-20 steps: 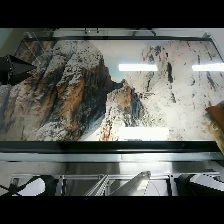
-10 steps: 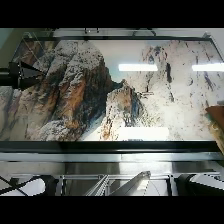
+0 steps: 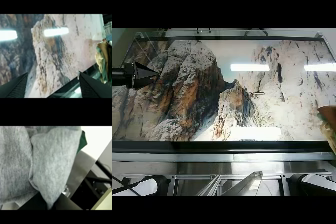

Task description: Fold the shirts.

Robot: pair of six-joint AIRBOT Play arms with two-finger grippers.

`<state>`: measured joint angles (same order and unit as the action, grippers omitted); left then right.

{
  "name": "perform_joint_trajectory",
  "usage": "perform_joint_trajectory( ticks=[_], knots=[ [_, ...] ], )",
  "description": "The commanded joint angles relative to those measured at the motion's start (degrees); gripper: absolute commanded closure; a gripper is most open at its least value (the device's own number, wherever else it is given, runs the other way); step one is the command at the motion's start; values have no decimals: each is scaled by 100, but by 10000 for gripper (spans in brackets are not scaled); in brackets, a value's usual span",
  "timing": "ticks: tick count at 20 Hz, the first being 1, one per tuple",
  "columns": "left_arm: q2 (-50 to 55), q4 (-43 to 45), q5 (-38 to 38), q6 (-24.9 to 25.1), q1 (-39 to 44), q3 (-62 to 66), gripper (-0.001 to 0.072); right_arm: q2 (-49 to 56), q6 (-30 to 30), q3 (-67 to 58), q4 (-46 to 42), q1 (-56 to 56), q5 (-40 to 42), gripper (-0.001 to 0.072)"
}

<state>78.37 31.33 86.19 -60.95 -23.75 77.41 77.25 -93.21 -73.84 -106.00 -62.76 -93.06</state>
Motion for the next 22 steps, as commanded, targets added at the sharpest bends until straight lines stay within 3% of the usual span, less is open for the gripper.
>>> perform_joint_trajectory(
  ticks=[1,2,3,4,8,13,16,17,18,19,22],
  knots=[
    [2,-4,-50,2,4,2,6,-4,44,225,-245,7,669,653],
    [2,-4,-63,2,4,2,6,-4,57,225,-245,7,662,394],
    [2,-4,-68,2,4,2,6,-4,118,225,-245,7,599,180],
    [2,-4,-68,2,4,2,5,-4,173,225,-245,7,503,122],
    [2,-9,-140,2,2,4,6,-11,111,208,-240,9,-22,123],
    [2,-177,-173,-20,2,448,6,-9,-162,-1001,-219,535,-789,139],
    [2,-264,-50,-81,4,1064,8,-9,-632,-2227,302,1231,-723,141],
    [2,-251,7,-114,2,1215,147,-9,-721,-2465,717,1449,-612,256],
    [2,-232,72,-94,2,1338,569,-11,-728,-2608,1314,1707,-433,568],
    [2,-221,59,-31,0,1397,715,-24,-734,-2623,1950,1980,-223,692],
    [-24,-260,92,-184,7,1158,708,-20,-717,-2481,3438,3010,240,696]
  ],
)
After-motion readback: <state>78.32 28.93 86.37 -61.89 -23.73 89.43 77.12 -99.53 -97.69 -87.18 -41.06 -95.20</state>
